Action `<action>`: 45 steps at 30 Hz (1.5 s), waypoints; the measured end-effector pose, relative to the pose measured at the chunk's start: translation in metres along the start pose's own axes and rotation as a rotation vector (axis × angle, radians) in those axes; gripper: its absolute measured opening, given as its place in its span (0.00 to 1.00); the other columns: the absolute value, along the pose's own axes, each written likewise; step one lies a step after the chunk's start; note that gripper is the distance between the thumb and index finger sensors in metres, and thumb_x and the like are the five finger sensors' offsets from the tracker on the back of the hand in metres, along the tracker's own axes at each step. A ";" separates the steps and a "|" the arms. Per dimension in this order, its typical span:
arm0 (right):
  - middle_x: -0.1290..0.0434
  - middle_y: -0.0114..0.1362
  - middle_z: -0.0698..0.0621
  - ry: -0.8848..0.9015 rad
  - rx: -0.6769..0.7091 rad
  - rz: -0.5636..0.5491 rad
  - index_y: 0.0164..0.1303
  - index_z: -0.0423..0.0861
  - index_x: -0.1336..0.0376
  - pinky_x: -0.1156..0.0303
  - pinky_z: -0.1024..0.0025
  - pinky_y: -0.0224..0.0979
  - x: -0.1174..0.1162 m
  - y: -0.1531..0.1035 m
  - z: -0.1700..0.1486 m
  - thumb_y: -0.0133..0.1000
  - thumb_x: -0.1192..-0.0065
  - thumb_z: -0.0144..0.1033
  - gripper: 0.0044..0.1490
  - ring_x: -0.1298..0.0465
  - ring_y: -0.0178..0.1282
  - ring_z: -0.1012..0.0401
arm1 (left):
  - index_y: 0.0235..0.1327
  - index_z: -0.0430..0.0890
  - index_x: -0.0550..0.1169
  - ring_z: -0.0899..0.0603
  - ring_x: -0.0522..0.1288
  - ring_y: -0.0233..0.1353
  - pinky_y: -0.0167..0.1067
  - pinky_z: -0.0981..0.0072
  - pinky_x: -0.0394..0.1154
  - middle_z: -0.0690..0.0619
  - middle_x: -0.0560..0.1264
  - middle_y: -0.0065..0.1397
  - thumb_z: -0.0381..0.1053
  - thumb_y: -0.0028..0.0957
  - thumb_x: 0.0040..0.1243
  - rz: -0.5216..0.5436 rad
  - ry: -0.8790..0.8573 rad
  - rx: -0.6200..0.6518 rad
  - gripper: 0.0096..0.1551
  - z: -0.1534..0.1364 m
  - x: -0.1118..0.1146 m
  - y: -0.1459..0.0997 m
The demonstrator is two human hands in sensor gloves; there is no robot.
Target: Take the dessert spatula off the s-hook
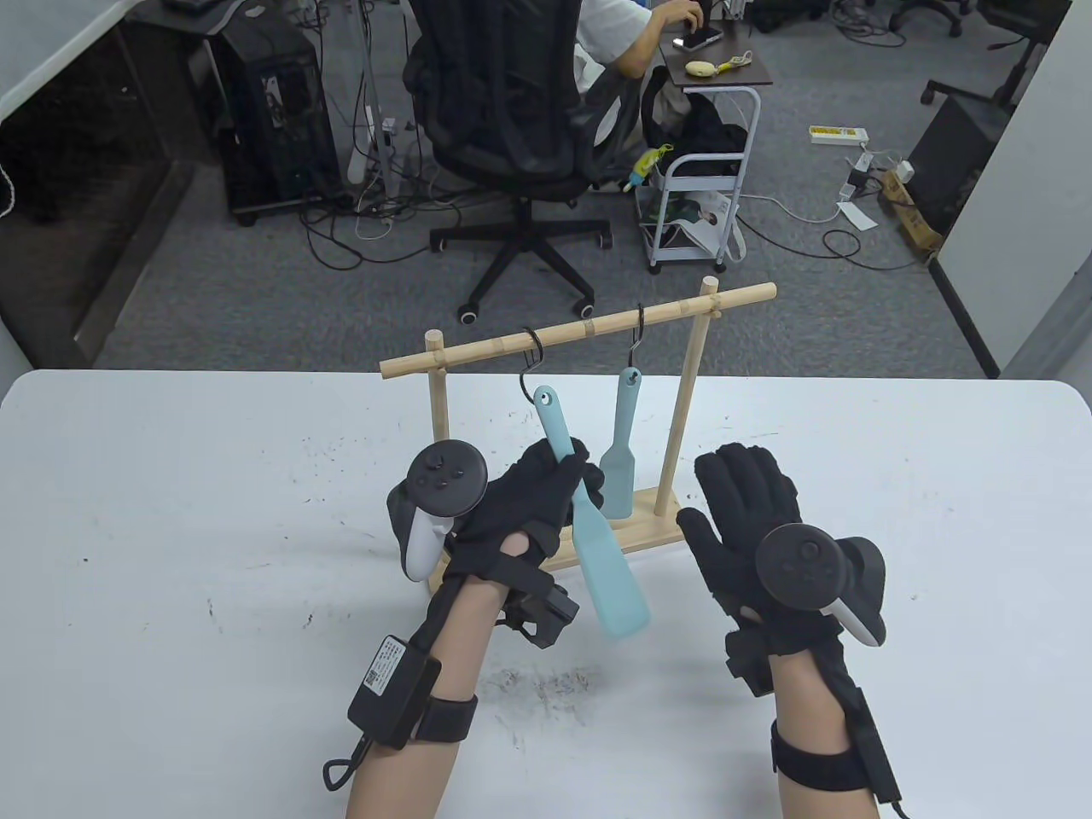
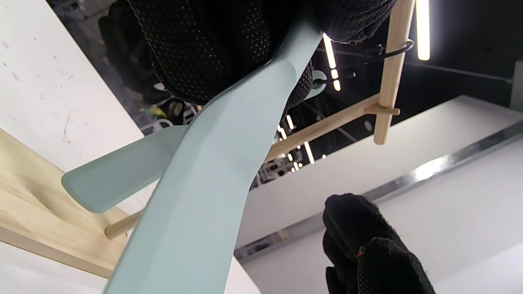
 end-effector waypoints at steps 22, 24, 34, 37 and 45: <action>0.46 0.89 0.43 -0.003 -0.004 -0.003 0.83 0.48 0.44 0.52 0.37 0.81 0.000 -0.001 -0.001 0.59 0.47 0.61 0.45 0.48 0.86 0.38 | 0.77 0.49 0.72 0.49 0.87 0.61 0.60 0.57 0.83 0.55 0.84 0.66 0.63 0.62 0.54 0.055 0.246 0.122 0.33 0.035 -0.046 -0.055; 0.46 0.89 0.43 -0.004 -0.006 -0.004 0.83 0.48 0.44 0.52 0.37 0.81 0.001 -0.001 -0.001 0.59 0.47 0.61 0.45 0.48 0.86 0.38 | 0.77 0.49 0.72 0.49 0.87 0.61 0.60 0.57 0.83 0.55 0.84 0.66 0.63 0.62 0.54 0.066 0.252 0.117 0.33 0.032 -0.057 -0.062; 0.46 0.89 0.43 -0.001 -0.013 -0.011 0.83 0.48 0.44 0.52 0.37 0.81 0.003 -0.002 -0.003 0.59 0.47 0.61 0.45 0.49 0.86 0.38 | 0.78 0.52 0.73 0.48 0.87 0.62 0.61 0.56 0.82 0.55 0.84 0.67 0.64 0.62 0.55 0.111 0.271 0.012 0.33 -0.002 -0.102 -0.084; 0.46 0.89 0.43 0.004 -0.015 -0.016 0.83 0.48 0.44 0.52 0.37 0.81 0.005 -0.002 -0.004 0.59 0.47 0.61 0.45 0.49 0.86 0.38 | 0.78 0.52 0.73 0.48 0.87 0.61 0.61 0.56 0.82 0.55 0.84 0.67 0.64 0.62 0.55 0.128 0.285 -0.048 0.33 -0.021 -0.115 -0.089; 0.46 0.89 0.43 0.014 -0.016 -0.015 0.83 0.48 0.44 0.52 0.37 0.81 0.006 -0.003 -0.005 0.59 0.47 0.61 0.45 0.49 0.86 0.38 | 0.78 0.50 0.73 0.48 0.87 0.62 0.61 0.55 0.82 0.54 0.84 0.67 0.63 0.62 0.55 0.121 0.325 -0.252 0.34 -0.087 -0.129 -0.093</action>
Point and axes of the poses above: the tracker on the back of each hand, its own z axis roughly to the thumb side, its own y axis roughly from the wrist to the fingertips, x = y × z, the point moved 3 cm from there along y, roughly from the wrist to the fingertips
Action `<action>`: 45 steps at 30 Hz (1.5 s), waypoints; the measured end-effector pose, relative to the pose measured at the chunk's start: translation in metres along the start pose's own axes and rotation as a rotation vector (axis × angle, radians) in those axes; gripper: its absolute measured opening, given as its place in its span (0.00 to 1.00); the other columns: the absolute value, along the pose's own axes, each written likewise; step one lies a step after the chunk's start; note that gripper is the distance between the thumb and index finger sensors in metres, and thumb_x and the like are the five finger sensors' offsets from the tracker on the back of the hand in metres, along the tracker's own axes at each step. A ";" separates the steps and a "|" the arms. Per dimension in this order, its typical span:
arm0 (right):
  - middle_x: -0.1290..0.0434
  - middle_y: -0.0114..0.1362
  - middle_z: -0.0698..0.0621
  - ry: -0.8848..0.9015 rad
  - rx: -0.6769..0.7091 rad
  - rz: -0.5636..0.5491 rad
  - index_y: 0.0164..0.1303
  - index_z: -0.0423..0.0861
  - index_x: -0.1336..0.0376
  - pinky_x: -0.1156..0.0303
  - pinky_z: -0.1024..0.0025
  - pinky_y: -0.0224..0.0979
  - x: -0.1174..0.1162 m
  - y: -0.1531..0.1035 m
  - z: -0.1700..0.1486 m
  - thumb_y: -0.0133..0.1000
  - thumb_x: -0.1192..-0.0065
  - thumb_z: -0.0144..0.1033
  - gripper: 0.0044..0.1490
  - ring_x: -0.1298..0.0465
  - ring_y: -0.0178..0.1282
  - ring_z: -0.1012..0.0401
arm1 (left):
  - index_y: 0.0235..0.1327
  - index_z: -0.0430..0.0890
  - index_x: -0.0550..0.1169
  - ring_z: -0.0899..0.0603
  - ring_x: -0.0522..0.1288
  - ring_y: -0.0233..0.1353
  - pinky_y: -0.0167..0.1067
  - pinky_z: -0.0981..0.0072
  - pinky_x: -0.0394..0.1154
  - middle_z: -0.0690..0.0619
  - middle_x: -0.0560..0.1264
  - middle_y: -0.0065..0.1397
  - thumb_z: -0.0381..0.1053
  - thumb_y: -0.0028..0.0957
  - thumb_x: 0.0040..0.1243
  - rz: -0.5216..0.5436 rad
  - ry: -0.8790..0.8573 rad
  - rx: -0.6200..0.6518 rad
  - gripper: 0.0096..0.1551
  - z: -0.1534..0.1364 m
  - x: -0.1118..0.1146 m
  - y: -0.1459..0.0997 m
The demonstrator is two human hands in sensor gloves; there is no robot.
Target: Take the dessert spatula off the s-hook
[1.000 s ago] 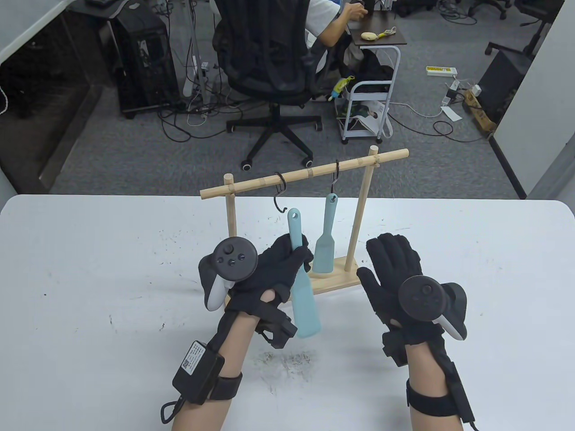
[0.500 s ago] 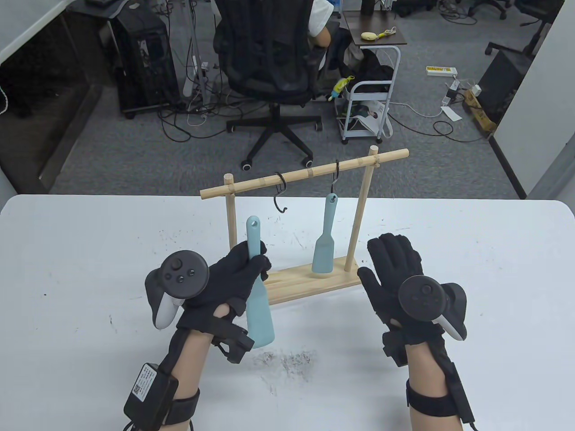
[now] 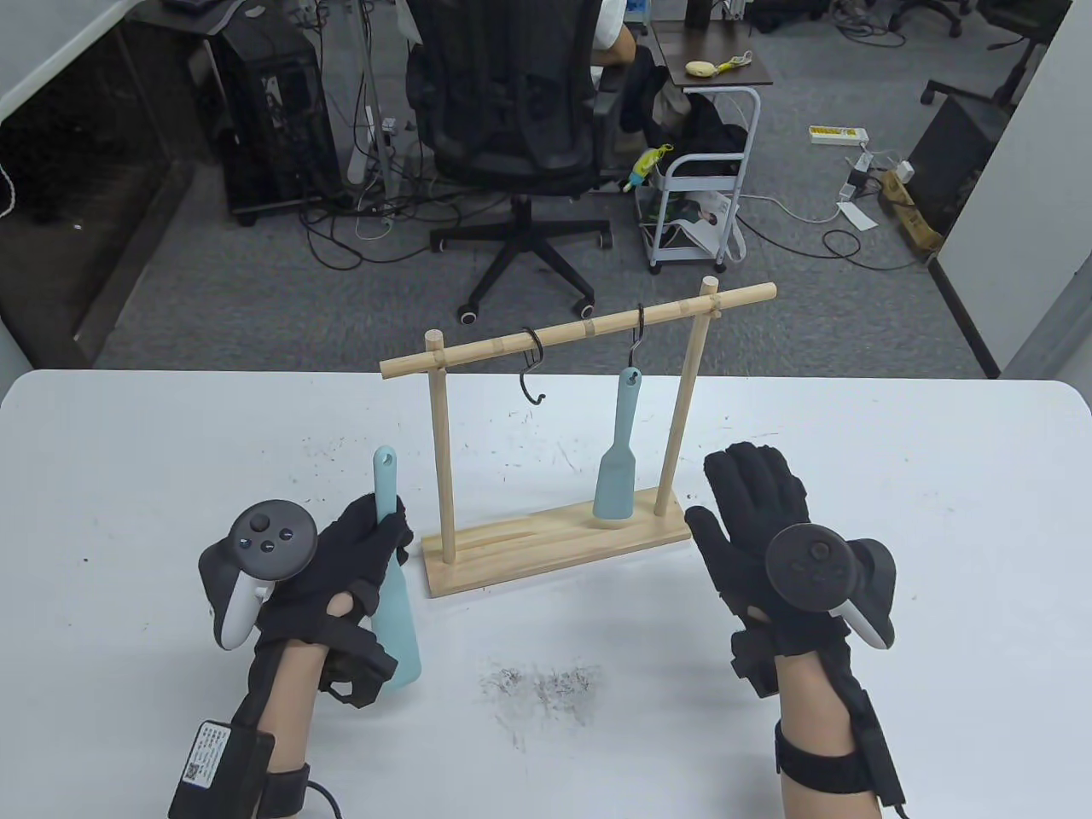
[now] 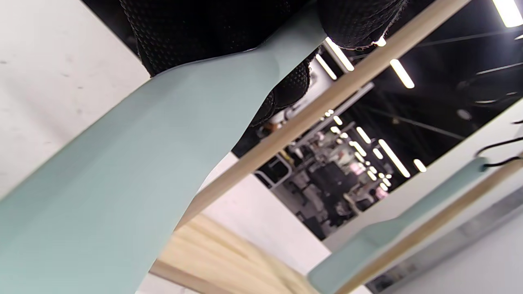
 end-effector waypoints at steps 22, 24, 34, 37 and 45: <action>0.46 0.89 0.43 0.020 -0.007 0.001 0.83 0.48 0.44 0.52 0.37 0.81 0.003 0.000 -0.004 0.59 0.47 0.61 0.45 0.49 0.86 0.38 | 0.80 0.47 0.70 0.51 0.87 0.60 0.62 0.56 0.82 0.58 0.83 0.64 0.65 0.57 0.61 -0.049 0.100 -0.251 0.41 -0.078 0.035 0.026; 0.46 0.89 0.43 0.017 -0.007 0.001 0.83 0.48 0.44 0.52 0.36 0.81 0.003 0.000 -0.003 0.59 0.47 0.61 0.45 0.49 0.86 0.38 | 0.81 0.46 0.68 0.51 0.86 0.60 0.62 0.55 0.81 0.58 0.83 0.64 0.65 0.56 0.62 -0.037 0.154 -0.263 0.43 -0.078 0.037 0.028; 0.46 0.89 0.43 0.016 -0.007 0.004 0.83 0.48 0.44 0.52 0.36 0.81 0.002 0.000 -0.003 0.59 0.47 0.61 0.45 0.49 0.86 0.38 | 0.86 0.42 0.56 0.50 0.85 0.61 0.64 0.55 0.80 0.59 0.81 0.64 0.66 0.54 0.63 0.044 0.579 -0.294 0.55 -0.064 0.052 0.036; 0.46 0.89 0.43 0.010 -0.009 0.002 0.83 0.48 0.44 0.52 0.36 0.81 0.002 0.000 -0.003 0.59 0.47 0.61 0.45 0.49 0.86 0.38 | 0.86 0.42 0.55 0.50 0.85 0.62 0.65 0.55 0.80 0.59 0.81 0.65 0.67 0.54 0.62 0.053 0.672 -0.300 0.55 -0.061 0.058 0.039; 0.46 0.89 0.43 0.013 -0.008 0.007 0.83 0.48 0.44 0.52 0.36 0.81 0.002 0.000 -0.002 0.59 0.47 0.61 0.45 0.49 0.86 0.38 | 0.86 0.44 0.58 0.48 0.84 0.64 0.67 0.53 0.79 0.57 0.80 0.68 0.67 0.54 0.61 0.039 0.760 -0.375 0.52 -0.060 0.067 0.046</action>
Point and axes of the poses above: the tracker on the back of each hand, its own z axis roughly to the thumb side, its own y axis roughly from the wrist to the fingertips, x = y × z, the point moved 3 cm from there along y, roughly from the wrist to the fingertips
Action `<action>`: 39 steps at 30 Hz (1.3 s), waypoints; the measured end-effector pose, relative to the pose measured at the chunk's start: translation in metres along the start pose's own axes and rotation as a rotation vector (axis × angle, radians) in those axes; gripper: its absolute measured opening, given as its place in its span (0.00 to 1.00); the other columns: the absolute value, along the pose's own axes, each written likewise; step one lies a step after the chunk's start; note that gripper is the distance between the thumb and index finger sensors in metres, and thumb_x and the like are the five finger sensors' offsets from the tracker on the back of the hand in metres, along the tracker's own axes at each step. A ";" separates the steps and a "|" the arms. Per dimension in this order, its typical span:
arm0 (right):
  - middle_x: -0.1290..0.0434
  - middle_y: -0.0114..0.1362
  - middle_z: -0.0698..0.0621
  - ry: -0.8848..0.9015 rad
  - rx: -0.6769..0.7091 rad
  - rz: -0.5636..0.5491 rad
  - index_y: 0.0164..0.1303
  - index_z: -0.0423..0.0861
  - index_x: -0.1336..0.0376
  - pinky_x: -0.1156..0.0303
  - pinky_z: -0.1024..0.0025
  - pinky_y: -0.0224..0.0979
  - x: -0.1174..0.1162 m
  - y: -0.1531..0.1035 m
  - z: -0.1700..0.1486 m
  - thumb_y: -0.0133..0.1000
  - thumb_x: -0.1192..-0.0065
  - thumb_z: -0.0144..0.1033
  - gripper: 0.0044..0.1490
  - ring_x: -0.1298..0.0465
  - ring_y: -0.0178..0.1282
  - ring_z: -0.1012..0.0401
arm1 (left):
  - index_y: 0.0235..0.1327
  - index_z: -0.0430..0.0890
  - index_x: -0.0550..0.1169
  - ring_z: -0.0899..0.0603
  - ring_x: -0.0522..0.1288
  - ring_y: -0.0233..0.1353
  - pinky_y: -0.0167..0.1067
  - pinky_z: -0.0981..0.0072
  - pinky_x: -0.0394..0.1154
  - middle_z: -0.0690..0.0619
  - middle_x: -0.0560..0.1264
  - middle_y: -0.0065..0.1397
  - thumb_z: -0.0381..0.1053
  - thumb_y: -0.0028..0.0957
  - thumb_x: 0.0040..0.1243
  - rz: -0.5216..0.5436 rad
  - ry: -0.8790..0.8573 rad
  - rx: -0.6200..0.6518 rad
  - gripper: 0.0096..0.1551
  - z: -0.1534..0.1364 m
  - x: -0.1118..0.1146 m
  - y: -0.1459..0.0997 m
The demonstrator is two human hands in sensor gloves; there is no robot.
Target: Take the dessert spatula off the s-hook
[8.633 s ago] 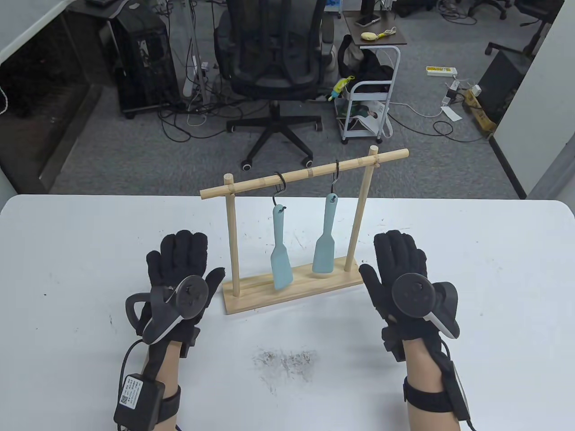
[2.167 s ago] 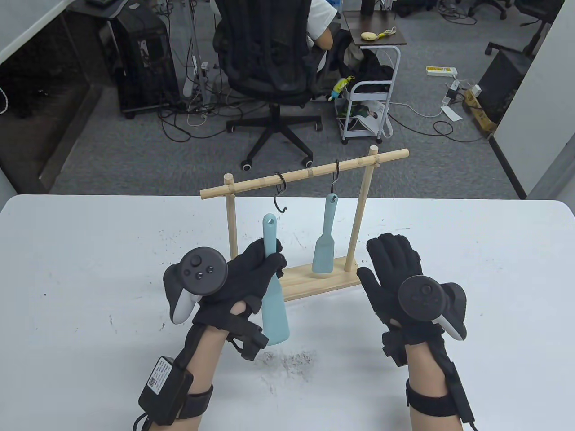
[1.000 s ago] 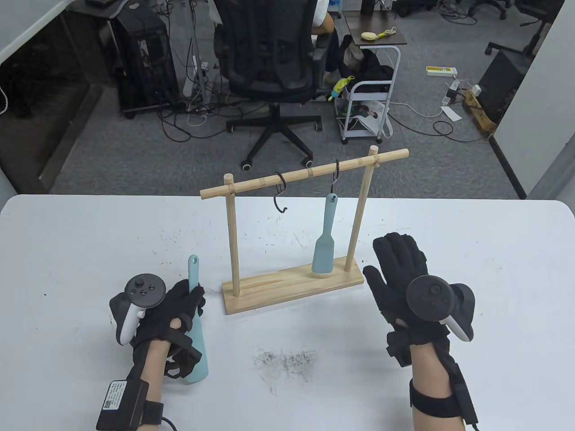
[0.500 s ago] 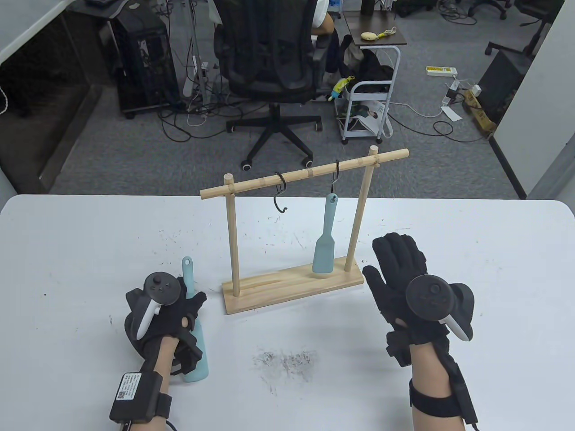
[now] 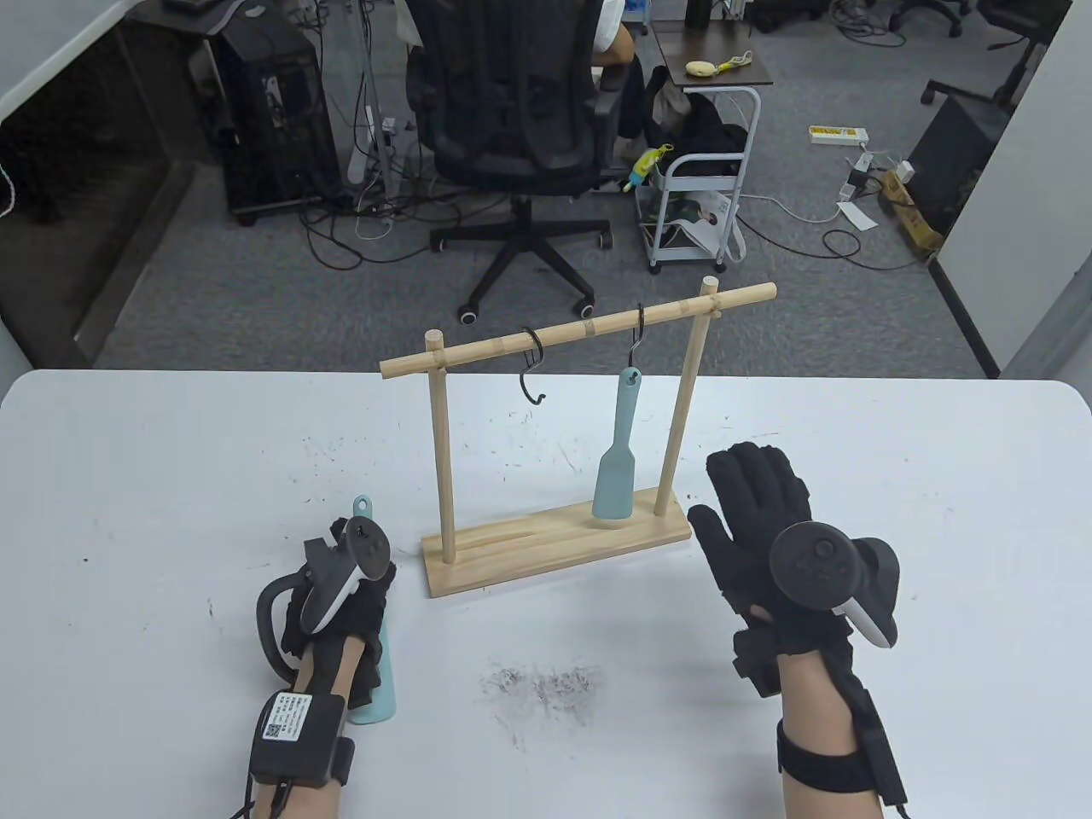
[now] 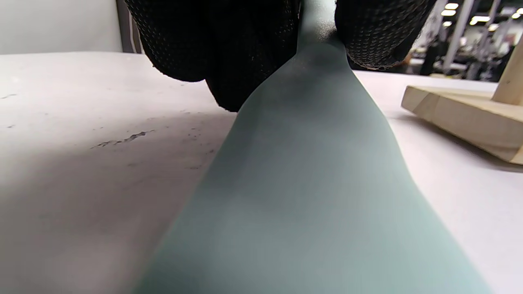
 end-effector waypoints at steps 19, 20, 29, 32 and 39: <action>0.46 0.89 0.43 -0.001 -0.001 0.007 0.84 0.48 0.44 0.52 0.36 0.81 -0.001 0.001 0.000 0.59 0.47 0.61 0.45 0.49 0.86 0.38 | 0.85 0.50 0.65 0.45 0.81 0.67 0.70 0.49 0.76 0.53 0.79 0.71 0.66 0.58 0.59 -0.048 0.183 -0.136 0.43 0.024 0.014 0.006; 0.46 0.89 0.43 -0.001 -0.001 0.008 0.83 0.48 0.44 0.52 0.36 0.81 -0.001 0.001 0.000 0.59 0.47 0.61 0.45 0.49 0.86 0.37 | 0.85 0.50 0.66 0.45 0.81 0.67 0.70 0.49 0.75 0.53 0.79 0.71 0.66 0.58 0.59 -0.052 0.190 -0.138 0.43 0.024 0.014 0.006; 0.46 0.89 0.43 -0.002 -0.003 0.010 0.84 0.48 0.44 0.52 0.36 0.81 -0.002 0.001 0.001 0.59 0.47 0.61 0.45 0.49 0.86 0.37 | 0.84 0.52 0.67 0.45 0.79 0.68 0.71 0.47 0.74 0.54 0.77 0.73 0.67 0.58 0.56 -0.097 0.265 -0.164 0.41 0.028 0.022 0.015; 0.46 0.89 0.43 -0.003 -0.003 0.012 0.84 0.49 0.44 0.52 0.36 0.81 -0.002 0.001 0.001 0.59 0.47 0.61 0.45 0.49 0.86 0.37 | 0.84 0.53 0.68 0.44 0.78 0.70 0.73 0.46 0.73 0.53 0.75 0.75 0.68 0.59 0.54 -0.131 0.265 -0.170 0.40 0.026 0.025 0.018; 0.46 0.89 0.43 -0.004 -0.003 0.017 0.84 0.48 0.44 0.52 0.36 0.81 -0.003 0.001 0.001 0.59 0.48 0.61 0.45 0.49 0.86 0.37 | 0.88 0.50 0.62 0.40 0.75 0.75 0.74 0.44 0.71 0.49 0.71 0.81 0.70 0.59 0.52 -0.181 0.210 -0.133 0.46 0.025 0.024 0.018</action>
Point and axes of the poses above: the tracker on the back of each hand, its own z axis roughly to the thumb side, its own y axis roughly from the wrist to the fingertips, x = y × z, the point moved 3 cm from there along y, roughly from the wrist to the fingertips
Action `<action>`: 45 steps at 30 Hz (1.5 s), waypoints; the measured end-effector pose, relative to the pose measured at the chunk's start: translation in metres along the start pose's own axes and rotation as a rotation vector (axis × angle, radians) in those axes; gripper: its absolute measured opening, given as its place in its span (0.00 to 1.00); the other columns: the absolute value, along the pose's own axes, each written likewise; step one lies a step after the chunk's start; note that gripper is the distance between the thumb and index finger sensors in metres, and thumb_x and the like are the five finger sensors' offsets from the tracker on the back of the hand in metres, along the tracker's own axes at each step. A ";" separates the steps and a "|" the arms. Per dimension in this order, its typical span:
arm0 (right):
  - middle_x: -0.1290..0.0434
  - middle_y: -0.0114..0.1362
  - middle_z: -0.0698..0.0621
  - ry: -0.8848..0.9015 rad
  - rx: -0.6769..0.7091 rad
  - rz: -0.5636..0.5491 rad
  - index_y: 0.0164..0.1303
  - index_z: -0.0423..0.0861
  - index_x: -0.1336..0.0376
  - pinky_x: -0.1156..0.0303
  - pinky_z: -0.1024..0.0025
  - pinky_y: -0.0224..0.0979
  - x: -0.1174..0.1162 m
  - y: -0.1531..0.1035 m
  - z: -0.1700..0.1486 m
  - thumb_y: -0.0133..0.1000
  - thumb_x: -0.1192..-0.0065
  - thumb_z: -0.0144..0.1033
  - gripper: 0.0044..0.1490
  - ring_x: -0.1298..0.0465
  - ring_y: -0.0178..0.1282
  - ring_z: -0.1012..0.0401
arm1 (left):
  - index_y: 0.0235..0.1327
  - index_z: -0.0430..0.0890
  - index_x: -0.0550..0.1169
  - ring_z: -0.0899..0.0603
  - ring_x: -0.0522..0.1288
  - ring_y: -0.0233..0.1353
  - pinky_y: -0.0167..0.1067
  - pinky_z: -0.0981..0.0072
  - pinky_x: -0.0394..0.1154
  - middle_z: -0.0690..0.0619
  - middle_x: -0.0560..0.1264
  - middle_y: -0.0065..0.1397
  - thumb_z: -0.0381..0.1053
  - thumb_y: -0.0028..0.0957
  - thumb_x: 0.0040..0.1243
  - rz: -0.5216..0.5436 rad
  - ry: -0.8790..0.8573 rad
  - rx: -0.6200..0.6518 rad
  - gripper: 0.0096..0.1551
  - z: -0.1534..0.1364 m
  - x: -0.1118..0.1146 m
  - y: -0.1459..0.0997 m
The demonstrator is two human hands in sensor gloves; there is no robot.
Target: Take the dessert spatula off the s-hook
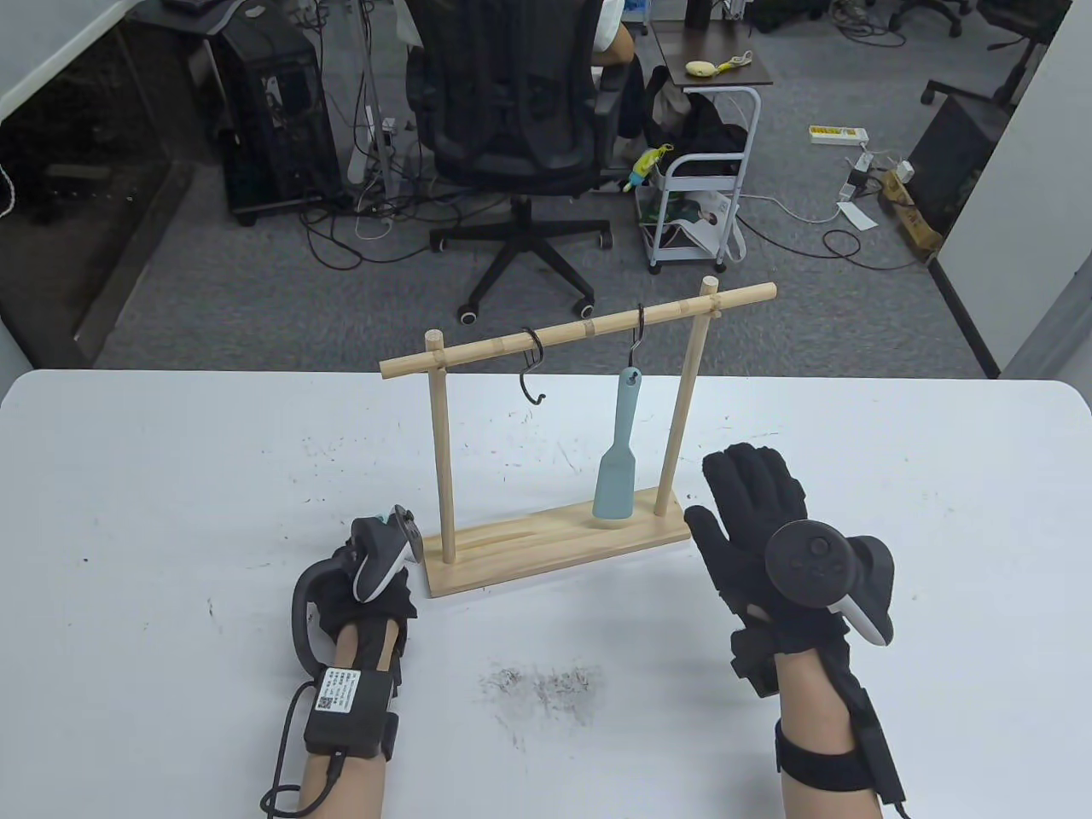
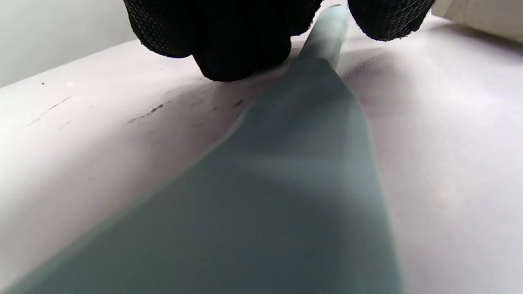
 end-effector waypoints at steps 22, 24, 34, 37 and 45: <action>0.46 0.89 0.43 -0.003 -0.006 -0.008 0.84 0.48 0.44 0.52 0.36 0.81 0.001 0.000 0.000 0.59 0.47 0.61 0.45 0.49 0.86 0.38 | 0.87 0.54 0.63 0.39 0.71 0.81 0.77 0.42 0.69 0.49 0.69 0.86 0.70 0.59 0.50 0.488 -0.299 0.122 0.44 -0.054 -0.097 -0.080; 0.46 0.89 0.43 -0.006 -0.008 -0.007 0.84 0.48 0.44 0.52 0.36 0.81 0.001 0.000 -0.001 0.59 0.47 0.61 0.45 0.49 0.86 0.38 | 0.87 0.54 0.63 0.39 0.71 0.82 0.77 0.41 0.68 0.49 0.69 0.86 0.70 0.59 0.50 0.551 -0.315 0.141 0.43 -0.054 -0.106 -0.094; 0.46 0.89 0.43 -0.019 -0.020 -0.005 0.84 0.48 0.44 0.52 0.36 0.81 0.000 0.000 -0.002 0.59 0.47 0.61 0.45 0.49 0.86 0.38 | 0.87 0.56 0.64 0.40 0.72 0.82 0.78 0.41 0.68 0.52 0.70 0.85 0.71 0.59 0.50 0.815 -0.388 0.329 0.42 -0.045 -0.138 -0.170; 0.46 0.89 0.43 -0.022 -0.019 -0.007 0.84 0.48 0.44 0.52 0.36 0.81 0.001 0.000 -0.001 0.59 0.47 0.61 0.45 0.49 0.86 0.38 | 0.87 0.57 0.64 0.41 0.72 0.82 0.79 0.41 0.67 0.52 0.70 0.85 0.71 0.60 0.50 0.843 -0.397 0.372 0.42 -0.043 -0.140 -0.179; 0.46 0.89 0.43 -0.040 -0.016 -0.012 0.84 0.48 0.44 0.52 0.36 0.81 0.000 0.000 0.000 0.59 0.47 0.61 0.46 0.49 0.87 0.38 | 0.88 0.59 0.62 0.40 0.67 0.87 0.82 0.37 0.62 0.54 0.66 0.89 0.72 0.59 0.49 0.828 -0.404 0.533 0.43 -0.033 -0.131 -0.184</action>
Point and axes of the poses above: the tracker on the back of each hand, its own z axis roughly to the thumb side, its own y axis roughly from the wrist to the fingertips, x = y × z, the point moved 3 cm from there along y, roughly from the wrist to the fingertips
